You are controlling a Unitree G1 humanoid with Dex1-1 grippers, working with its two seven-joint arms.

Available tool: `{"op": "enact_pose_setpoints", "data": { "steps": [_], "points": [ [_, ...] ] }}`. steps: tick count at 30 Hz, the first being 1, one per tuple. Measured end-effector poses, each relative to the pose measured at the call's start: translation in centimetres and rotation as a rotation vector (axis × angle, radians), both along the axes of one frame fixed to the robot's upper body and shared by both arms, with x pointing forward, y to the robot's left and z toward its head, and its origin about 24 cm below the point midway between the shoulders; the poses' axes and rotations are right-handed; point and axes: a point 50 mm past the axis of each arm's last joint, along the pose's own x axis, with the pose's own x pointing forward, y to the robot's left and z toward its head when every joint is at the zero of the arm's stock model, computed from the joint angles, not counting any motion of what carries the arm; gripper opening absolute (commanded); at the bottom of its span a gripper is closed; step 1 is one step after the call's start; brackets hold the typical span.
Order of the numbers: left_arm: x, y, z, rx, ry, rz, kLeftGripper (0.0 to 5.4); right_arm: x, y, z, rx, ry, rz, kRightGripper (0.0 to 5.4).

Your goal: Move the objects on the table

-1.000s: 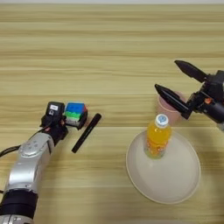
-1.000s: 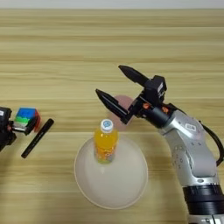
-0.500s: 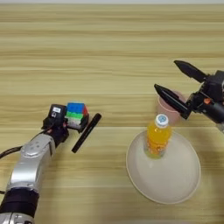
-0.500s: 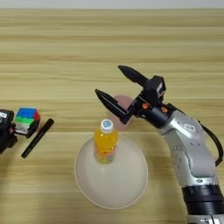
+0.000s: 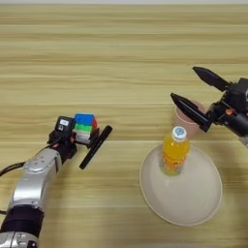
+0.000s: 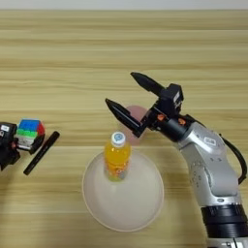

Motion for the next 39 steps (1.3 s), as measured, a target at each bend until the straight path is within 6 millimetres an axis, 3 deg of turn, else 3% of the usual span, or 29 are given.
{"op": "enact_pose_setpoints", "data": {
  "steps": [16, 39],
  "points": [
    [0.3, 0.2, -0.2, 0.019, -0.010, 0.001, 3.33, -0.1, 0.0, 0.2, 0.008, -0.010, -0.001, 5.40],
    [0.6, -0.3, 0.7, 0.021, -0.070, -0.053, 3.27, 0.0, 0.0, 0.3, 0.018, -0.013, -0.006, 5.40]
  ]
}}
